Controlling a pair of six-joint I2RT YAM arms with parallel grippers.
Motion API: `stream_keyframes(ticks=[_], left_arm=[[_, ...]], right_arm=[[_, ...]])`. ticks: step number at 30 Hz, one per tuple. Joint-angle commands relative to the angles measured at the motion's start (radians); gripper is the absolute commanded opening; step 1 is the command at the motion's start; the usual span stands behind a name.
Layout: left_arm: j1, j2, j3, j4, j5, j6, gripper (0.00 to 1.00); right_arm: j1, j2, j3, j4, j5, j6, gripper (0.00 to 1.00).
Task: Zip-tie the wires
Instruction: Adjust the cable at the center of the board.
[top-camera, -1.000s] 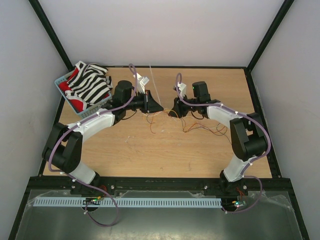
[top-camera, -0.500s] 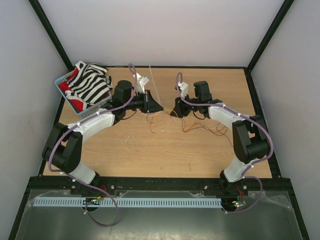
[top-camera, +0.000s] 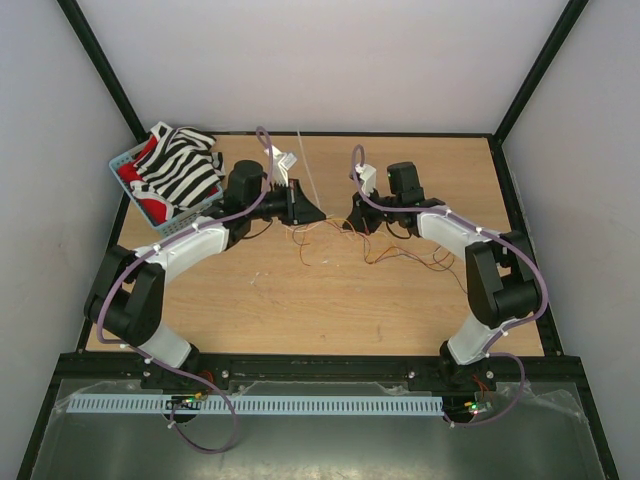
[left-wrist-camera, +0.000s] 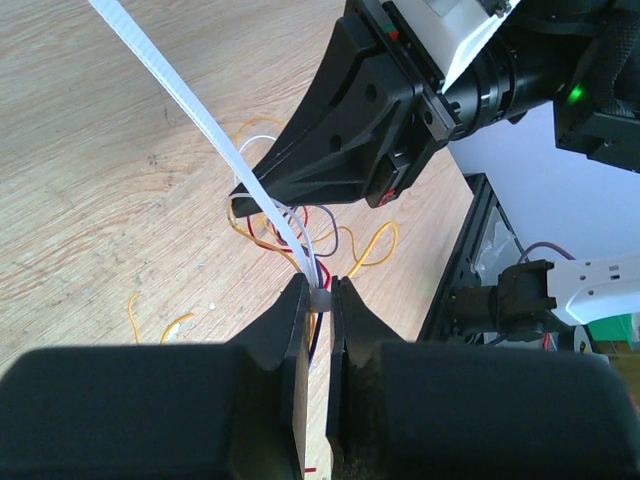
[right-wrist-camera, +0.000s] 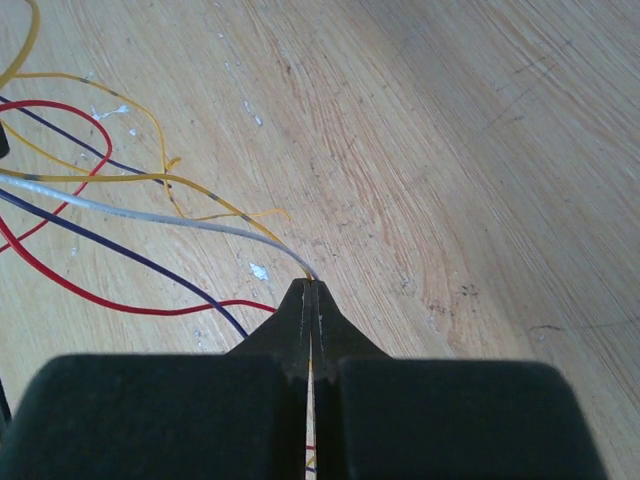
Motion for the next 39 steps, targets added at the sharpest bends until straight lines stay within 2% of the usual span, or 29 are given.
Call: stream_keyframes(ticks=[1,14,19,25,33,39], left_arm=[[0.015,-0.015,0.005,0.013,-0.017,-0.004,0.00],[0.049,-0.030,-0.031,0.011,-0.043,-0.013,0.00],[0.049,-0.034,-0.029,0.011,-0.041,-0.012,0.00],[0.049,-0.028,-0.025,0.011,-0.035,-0.016,0.00],[0.049,-0.033,-0.027,0.011,-0.041,-0.009,0.00],[0.050,-0.033,-0.025,0.011,-0.041,-0.010,0.00]], right_arm=[[-0.006,-0.042,0.009,-0.012,0.042,-0.002,0.00],[-0.107,-0.144,-0.034,-0.014,0.180,0.068,0.00],[-0.114,-0.153,-0.037,-0.014,0.173,0.075,0.00],[-0.114,-0.160,-0.034,0.001,0.090,0.088,0.00],[-0.126,-0.184,-0.045,-0.001,0.194,0.103,0.00],[-0.170,-0.189,-0.066,0.047,0.141,0.174,0.00]])
